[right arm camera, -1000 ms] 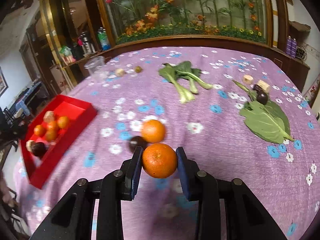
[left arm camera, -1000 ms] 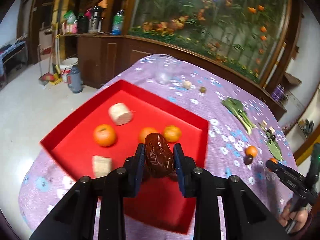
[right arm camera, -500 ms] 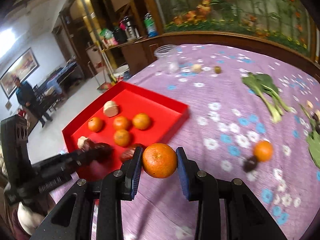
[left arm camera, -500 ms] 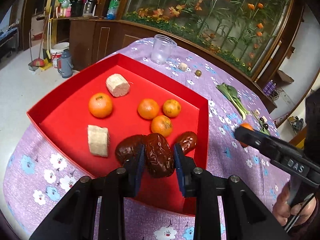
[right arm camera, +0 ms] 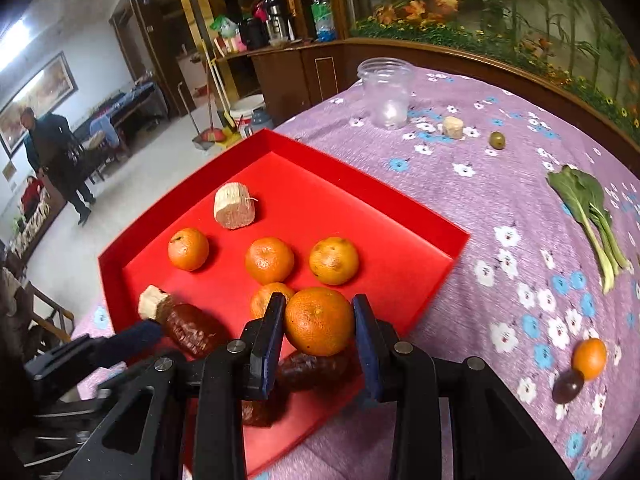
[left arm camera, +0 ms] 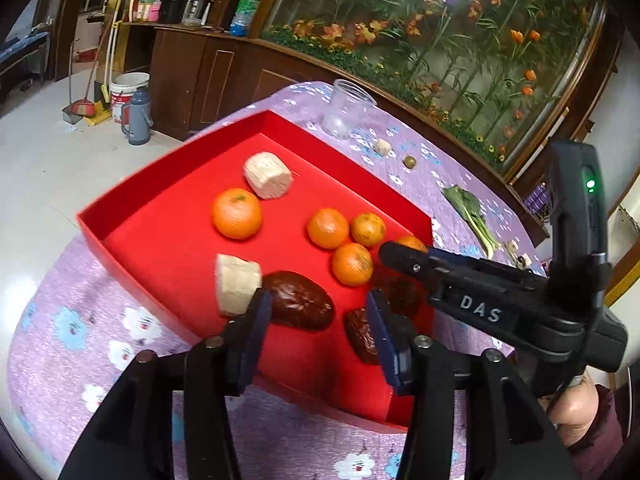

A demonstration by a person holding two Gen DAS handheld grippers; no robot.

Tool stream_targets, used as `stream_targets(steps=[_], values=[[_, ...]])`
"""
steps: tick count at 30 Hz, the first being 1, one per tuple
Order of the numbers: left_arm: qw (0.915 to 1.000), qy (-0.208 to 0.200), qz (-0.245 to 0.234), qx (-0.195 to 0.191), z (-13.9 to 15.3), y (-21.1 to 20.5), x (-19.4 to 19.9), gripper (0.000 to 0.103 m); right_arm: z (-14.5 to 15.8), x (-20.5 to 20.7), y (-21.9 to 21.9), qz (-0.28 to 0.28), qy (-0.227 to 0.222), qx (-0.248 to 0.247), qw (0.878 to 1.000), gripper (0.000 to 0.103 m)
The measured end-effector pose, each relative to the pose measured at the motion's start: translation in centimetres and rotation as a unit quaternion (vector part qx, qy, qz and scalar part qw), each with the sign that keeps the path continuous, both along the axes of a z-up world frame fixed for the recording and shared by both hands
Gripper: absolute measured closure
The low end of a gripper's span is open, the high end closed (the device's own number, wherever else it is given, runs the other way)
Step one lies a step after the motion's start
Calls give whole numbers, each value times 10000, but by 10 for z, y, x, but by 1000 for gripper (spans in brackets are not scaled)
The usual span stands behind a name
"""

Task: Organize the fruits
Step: 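Carry the date and orange into the red tray and open both grippers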

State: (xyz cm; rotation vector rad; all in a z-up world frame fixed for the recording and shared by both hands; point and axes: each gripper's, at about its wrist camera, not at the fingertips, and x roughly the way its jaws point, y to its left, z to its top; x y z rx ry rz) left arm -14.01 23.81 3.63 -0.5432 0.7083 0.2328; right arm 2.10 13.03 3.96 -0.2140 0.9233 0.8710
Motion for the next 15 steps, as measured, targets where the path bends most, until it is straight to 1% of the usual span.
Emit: stream_targets(steps=[5,6,9,11,12,15], values=[[9998,-15,95,160,5,1,-2,45,-2,3,7,-34,-30,-40,10000,65],[9998,-14,103,166,6,1,-3,44,-2,3,7,-50,-74,-48,9999,64],[9997,16,109,228,7,1,-3,43,2,4,6,-88,-119,24,9999,54],[9992,53,149,364,9,-2,-4,42,7,3,3,-117,-161,96,9998,53],[9989,71,165,422,10,-3,-5,38,9,2,2,-123,-191,123,9997,53],[9982,114,208,549,13,-7,-5,34,15,-2,-5,-162,-230,200,9994,52]])
